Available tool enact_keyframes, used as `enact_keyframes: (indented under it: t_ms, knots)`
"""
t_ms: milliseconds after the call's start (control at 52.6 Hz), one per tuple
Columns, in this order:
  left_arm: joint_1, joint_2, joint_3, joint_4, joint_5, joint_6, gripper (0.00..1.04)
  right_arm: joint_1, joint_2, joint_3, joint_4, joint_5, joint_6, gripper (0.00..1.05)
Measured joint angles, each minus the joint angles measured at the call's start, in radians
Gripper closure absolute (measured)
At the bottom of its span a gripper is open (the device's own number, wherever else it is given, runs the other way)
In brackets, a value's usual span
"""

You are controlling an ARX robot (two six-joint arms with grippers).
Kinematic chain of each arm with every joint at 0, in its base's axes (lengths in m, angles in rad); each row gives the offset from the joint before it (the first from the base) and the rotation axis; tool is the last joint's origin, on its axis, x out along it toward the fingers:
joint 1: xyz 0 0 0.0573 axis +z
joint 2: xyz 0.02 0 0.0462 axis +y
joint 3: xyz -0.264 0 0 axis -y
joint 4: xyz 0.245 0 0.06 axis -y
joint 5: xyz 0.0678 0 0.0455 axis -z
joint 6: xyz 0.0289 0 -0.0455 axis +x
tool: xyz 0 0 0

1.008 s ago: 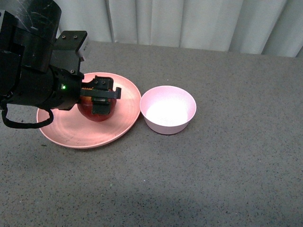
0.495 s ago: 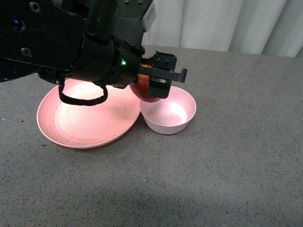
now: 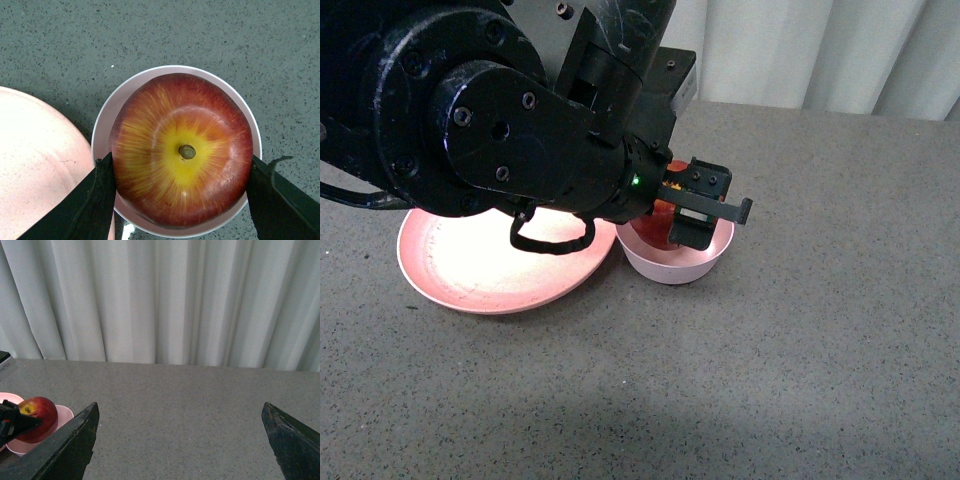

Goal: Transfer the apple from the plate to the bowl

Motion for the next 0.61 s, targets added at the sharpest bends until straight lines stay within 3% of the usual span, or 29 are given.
enact_keyframes:
  t_ms: [190, 438, 609]
  knots:
    - [-0.006, 0.018, 0.0, 0.001, -0.008, 0.008, 0.4, 0.0, 0.0, 0.0, 0.0, 0.0, 0.0, 0.09]
    - [-0.008, 0.021, 0.007, 0.004, -0.011, 0.012, 0.05, 0.0, 0.0, 0.0, 0.0, 0.0, 0.0, 0.09]
    - [0.006, -0.02, -0.023, 0.052, -0.023, -0.014, 0.07, 0.0, 0.0, 0.0, 0.0, 0.0, 0.0, 0.09]
